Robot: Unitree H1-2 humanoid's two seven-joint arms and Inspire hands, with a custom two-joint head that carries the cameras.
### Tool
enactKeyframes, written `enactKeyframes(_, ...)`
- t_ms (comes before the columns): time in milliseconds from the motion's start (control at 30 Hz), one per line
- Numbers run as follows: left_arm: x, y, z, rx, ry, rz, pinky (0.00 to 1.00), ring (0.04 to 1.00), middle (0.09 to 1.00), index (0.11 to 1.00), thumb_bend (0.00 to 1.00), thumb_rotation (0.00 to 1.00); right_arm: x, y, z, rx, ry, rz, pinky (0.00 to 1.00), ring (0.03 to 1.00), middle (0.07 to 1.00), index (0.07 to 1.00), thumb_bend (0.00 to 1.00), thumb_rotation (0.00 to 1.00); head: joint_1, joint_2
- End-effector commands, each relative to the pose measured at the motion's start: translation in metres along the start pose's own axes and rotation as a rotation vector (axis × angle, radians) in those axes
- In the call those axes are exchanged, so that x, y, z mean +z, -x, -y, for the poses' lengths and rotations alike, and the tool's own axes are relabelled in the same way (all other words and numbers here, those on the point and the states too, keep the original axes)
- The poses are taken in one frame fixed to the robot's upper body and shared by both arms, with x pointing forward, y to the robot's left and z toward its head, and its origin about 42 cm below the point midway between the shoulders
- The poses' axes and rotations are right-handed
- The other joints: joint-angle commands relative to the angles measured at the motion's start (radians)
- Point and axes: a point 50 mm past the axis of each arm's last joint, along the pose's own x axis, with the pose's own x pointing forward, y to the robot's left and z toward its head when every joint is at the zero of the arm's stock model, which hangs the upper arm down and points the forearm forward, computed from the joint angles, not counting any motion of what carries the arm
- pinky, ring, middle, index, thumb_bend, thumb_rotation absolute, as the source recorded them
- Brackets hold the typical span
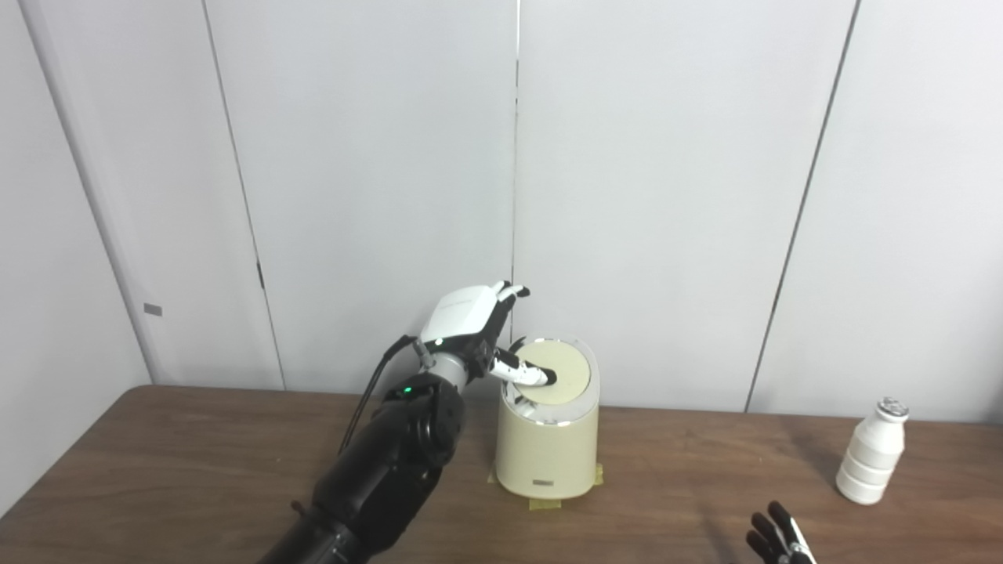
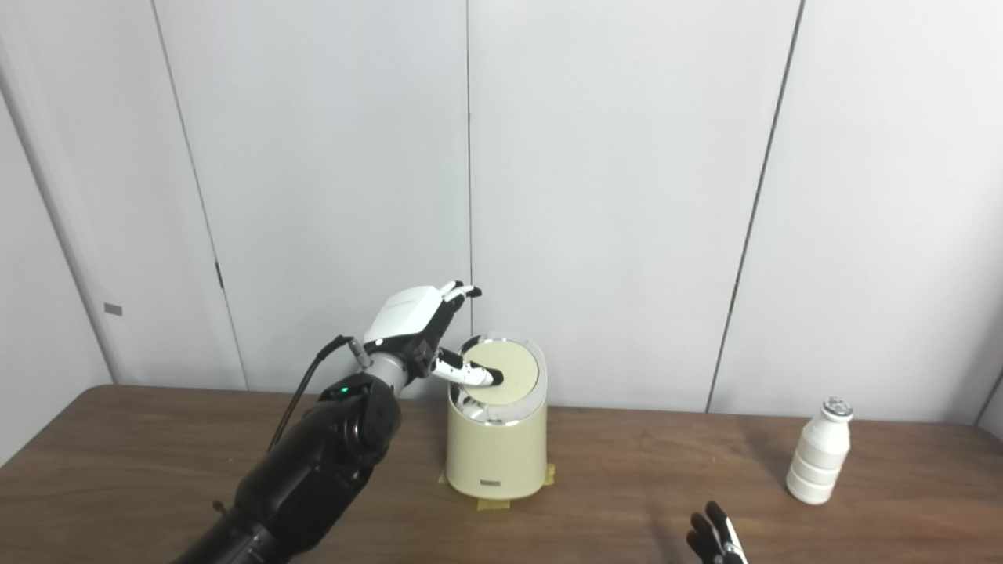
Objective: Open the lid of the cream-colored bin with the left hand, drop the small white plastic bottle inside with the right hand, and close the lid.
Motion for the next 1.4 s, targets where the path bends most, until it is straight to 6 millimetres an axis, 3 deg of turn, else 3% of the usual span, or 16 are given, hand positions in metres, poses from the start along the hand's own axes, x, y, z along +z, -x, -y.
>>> enactKeyframes(0, 0.012, -0.01, -0.03, 0.085, -0.107, 0.073, 0.92, 0.949, 0.972, 0.947, 0.93, 0.21, -0.025, 0.025, -0.012, -0.011, -0.057, -0.099, 0.82, 0.964, 0.975, 1.0, 0.95, 0.55, -0.002, 0.006)
enactKeyframes(233, 0.011, -0.007, -0.023, 0.096, -0.287, 0.108, 0.95, 0.936, 0.942, 0.942, 0.98, 0.19, -0.024, 0.025, -0.012, -0.007, -0.048, -0.098, 0.82, 0.955, 0.973, 1.0, 0.94, 0.56, -0.002, 0.006)
enactKeyframes(833, 0.007, -0.003, -0.012, 0.064, -0.398, 0.115, 1.0, 0.962, 0.94, 0.96, 1.0, 0.18, -0.021, 0.024, -0.012, -0.005, -0.054, -0.095, 0.82, 0.954, 0.976, 1.0, 0.94, 0.55, -0.007, 0.009)
enactKeyframes(1100, 0.006, -0.003, -0.015, 0.064, -0.342, 0.12, 0.97, 0.95, 0.934, 0.956, 1.0, 0.2, -0.021, 0.023, -0.012, -0.003, -0.052, -0.096, 0.81, 0.953, 0.975, 1.0, 0.94, 0.55, -0.007, 0.011)
enactKeyframes(1367, -0.001, 0.003, -0.03, 0.131, -0.155, 0.099, 0.85, 0.891, 0.891, 0.906, 0.94, 0.25, -0.022, 0.022, -0.012, -0.006, -0.036, -0.098, 0.79, 0.942, 0.971, 1.0, 0.92, 0.57, -0.008, 0.011)
